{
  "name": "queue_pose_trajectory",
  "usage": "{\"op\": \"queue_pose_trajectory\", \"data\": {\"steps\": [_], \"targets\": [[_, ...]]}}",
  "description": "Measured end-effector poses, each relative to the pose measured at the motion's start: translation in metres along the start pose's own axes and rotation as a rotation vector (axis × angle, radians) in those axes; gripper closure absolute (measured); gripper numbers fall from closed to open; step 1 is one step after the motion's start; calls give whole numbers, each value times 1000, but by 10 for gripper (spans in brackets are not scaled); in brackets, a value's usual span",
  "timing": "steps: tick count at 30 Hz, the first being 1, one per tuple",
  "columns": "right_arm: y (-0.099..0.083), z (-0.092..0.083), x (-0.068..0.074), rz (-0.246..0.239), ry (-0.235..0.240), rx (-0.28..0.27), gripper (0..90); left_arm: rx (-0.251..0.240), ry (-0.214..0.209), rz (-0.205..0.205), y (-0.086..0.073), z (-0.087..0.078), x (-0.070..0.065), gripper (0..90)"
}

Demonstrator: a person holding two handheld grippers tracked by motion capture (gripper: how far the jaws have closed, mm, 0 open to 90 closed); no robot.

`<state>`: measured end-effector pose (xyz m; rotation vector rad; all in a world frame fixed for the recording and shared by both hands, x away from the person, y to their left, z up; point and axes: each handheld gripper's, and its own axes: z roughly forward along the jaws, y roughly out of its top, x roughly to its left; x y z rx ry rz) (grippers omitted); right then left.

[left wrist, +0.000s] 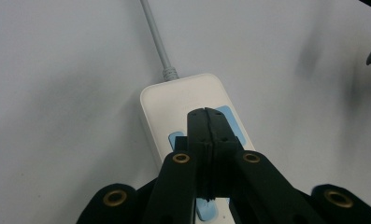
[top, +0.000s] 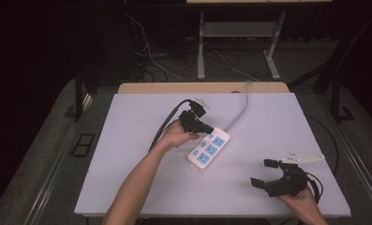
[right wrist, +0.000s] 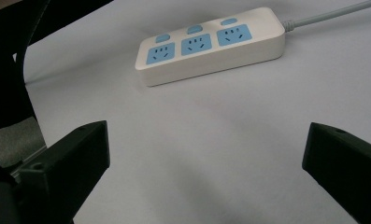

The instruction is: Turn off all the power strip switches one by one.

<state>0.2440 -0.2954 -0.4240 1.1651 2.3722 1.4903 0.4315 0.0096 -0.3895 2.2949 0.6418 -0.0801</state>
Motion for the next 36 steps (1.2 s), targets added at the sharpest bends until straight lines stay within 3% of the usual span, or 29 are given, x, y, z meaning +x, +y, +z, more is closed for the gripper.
{"op": "queue_pose_trajectory", "data": {"steps": [17,36], "targets": [[0,1,0,-5,3,3,6,18,2,-24,-4,17,8,884],[0,1,1,-6,7,7,6,45,18,-21,-7,26,8,891]]}}
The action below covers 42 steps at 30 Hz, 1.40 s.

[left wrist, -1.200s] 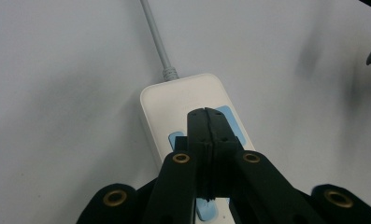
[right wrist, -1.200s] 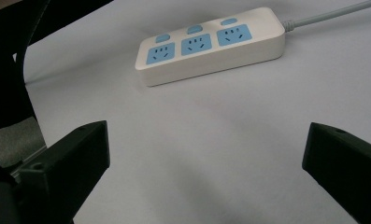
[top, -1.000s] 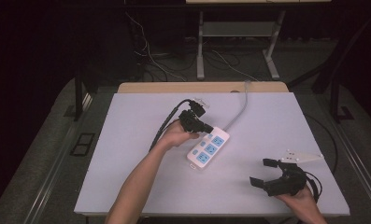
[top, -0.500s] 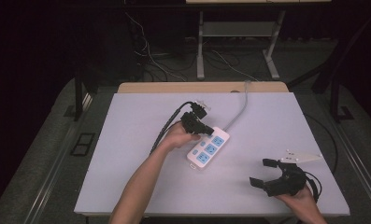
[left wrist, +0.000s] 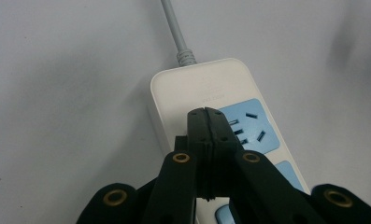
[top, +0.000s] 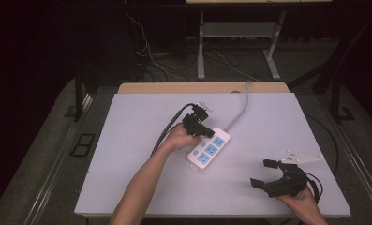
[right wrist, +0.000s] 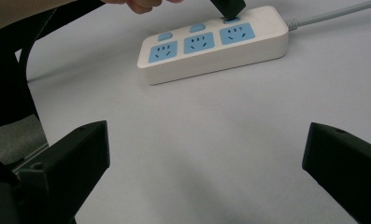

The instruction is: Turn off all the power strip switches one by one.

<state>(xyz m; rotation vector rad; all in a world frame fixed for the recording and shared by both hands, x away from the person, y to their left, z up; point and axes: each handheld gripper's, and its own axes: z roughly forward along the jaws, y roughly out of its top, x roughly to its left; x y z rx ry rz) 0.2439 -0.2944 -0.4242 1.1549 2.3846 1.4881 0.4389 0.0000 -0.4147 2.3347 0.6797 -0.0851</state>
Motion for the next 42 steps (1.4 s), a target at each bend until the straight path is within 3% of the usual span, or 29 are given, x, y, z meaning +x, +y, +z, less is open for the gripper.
{"op": "queue_pose_trajectory", "data": {"steps": [15,20,29,34,42], "targets": [[0,-2,0,4,-6,-14,6,0,-5,-19,0,0,1,895],[1,-2,1,-1,-7,-15,6,4,-23,-60,0,1,4,896],[1,-2,1,-2,-8,-16,6,8,-10,-55,0,1,3,896],[0,-1,1,2,-8,-14,6,21,25,-22,2,1,-3,896],[1,-2,1,2,-8,-16,6,25,44,-8,3,2,-6,895]]}}
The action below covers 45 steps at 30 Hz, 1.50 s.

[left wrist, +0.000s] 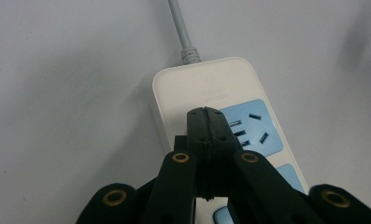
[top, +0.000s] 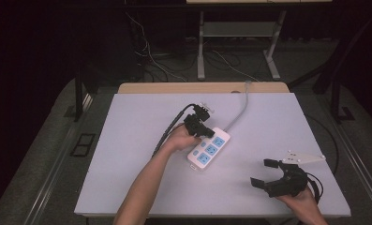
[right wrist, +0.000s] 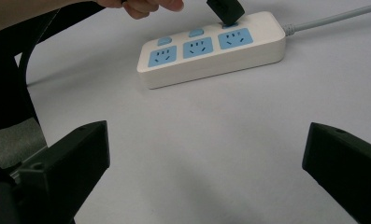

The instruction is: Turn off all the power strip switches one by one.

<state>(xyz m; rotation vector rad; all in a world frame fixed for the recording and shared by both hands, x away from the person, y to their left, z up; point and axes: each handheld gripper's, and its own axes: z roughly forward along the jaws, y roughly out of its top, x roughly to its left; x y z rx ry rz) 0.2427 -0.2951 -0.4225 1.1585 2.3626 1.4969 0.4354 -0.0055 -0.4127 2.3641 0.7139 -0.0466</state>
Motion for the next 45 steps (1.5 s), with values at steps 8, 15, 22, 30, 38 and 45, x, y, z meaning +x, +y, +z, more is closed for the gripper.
{"op": "queue_pose_trajectory", "data": {"steps": [8,15,22,30,38,45], "targets": [[0,0,-1,3,0,-4,6,-80,-8,30,7,-19,-7,892],[0,0,-1,2,0,-4,6,-130,-11,24,4,-41,-4,888],[0,1,0,3,1,-4,6,-195,-27,22,-6,-66,-6,784],[0,1,1,2,3,-4,6,-230,-8,-20,-27,-96,-9,527],[1,2,1,1,5,-6,6,-286,3,-39,-55,-122,-11,291],[1,3,2,1,5,-4,6,-306,20,-69,-78,-138,-12,175]]}}
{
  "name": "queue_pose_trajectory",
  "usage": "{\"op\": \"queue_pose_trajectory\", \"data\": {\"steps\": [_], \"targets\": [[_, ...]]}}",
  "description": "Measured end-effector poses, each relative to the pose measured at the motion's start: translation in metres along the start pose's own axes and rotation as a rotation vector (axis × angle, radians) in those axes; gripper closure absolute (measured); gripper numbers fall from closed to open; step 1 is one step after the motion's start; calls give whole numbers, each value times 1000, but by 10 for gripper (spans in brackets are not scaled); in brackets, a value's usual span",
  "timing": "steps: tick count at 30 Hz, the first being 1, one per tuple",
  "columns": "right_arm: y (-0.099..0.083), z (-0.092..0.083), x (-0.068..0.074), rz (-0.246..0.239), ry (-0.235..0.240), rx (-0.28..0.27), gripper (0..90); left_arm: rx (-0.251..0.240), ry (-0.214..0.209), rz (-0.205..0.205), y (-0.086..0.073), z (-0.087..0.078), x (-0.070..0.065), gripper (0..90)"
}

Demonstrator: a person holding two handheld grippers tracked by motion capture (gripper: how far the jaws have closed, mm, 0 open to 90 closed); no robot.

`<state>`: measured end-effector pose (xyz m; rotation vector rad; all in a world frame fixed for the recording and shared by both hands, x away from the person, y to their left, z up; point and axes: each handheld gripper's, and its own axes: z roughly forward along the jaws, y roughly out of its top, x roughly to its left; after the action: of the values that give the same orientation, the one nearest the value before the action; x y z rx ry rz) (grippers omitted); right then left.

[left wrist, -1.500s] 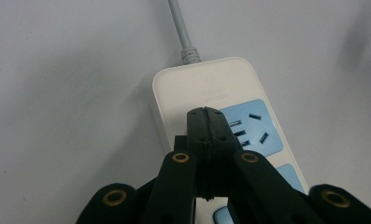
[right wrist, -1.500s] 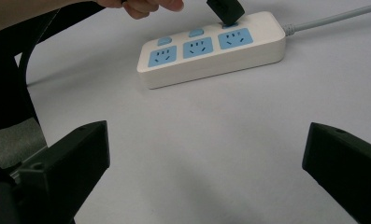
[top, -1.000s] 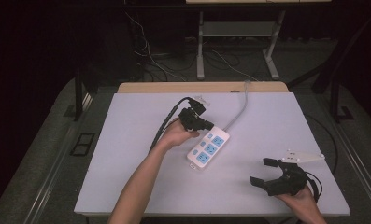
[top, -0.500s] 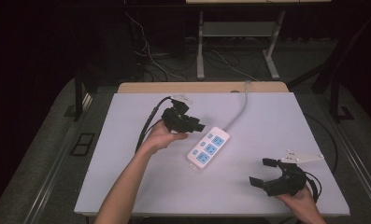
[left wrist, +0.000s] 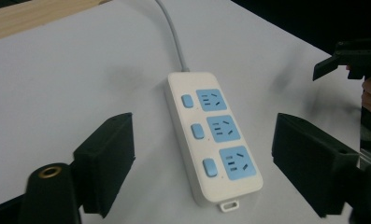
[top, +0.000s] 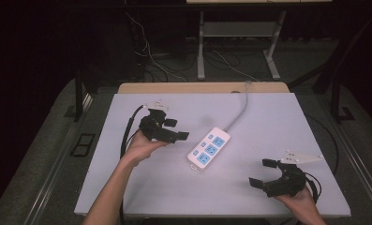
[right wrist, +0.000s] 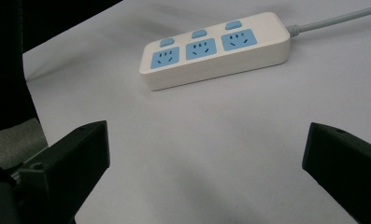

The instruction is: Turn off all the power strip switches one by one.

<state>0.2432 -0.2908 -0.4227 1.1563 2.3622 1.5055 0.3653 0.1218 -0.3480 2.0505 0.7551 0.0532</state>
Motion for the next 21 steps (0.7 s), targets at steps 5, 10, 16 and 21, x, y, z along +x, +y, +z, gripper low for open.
{"op": "queue_pose_trajectory", "data": {"steps": [5,10,16,21], "targets": [[0,0,0,3,-4,-1,6,-6,9,-22,-16,-11,-3,72],[1,-1,1,2,-4,-7,6,-4,29,-37,-38,-21,-9,0],[1,0,1,-2,-2,-5,6,-65,72,-59,-67,-35,-14,0],[0,-2,2,5,-5,-5,6,-107,97,-93,-100,-46,-16,0]]}}
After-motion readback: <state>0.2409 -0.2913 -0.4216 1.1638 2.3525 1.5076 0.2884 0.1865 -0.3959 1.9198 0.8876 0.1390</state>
